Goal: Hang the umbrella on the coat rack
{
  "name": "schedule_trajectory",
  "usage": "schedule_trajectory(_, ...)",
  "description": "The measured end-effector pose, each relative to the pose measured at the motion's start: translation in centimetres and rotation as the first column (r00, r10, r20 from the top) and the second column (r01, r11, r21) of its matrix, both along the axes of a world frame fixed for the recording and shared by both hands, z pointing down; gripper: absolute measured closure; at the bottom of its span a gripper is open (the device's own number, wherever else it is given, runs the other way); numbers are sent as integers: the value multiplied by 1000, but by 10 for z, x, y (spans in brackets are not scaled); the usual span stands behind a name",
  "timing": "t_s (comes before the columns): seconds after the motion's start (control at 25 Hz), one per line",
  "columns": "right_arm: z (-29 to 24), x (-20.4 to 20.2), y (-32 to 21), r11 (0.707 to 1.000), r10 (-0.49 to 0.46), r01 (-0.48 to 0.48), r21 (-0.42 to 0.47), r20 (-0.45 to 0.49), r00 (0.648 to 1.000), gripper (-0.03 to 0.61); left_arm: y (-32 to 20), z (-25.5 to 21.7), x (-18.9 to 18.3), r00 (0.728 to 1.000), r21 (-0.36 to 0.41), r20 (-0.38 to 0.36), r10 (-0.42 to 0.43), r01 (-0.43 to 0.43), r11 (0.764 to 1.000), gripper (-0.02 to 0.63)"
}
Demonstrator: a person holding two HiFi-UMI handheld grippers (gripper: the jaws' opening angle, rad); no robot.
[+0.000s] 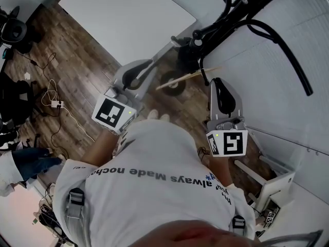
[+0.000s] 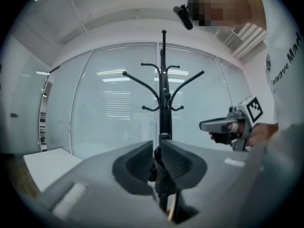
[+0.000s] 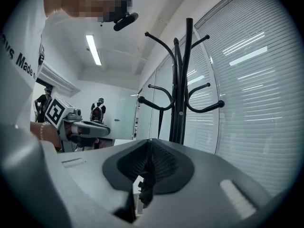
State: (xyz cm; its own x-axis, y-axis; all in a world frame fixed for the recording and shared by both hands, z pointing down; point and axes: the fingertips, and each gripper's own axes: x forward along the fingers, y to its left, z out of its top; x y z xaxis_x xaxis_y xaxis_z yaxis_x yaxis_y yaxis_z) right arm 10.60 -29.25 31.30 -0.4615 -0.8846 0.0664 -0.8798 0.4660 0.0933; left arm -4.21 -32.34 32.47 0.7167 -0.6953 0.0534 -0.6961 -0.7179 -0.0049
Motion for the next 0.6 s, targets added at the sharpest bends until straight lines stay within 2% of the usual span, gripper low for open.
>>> schedule_trajectory(0.6,1,-2,12,1000,13,-13,-6,-9,1000,565,11,9,12,998,-32,-2,59,-59,998,548)
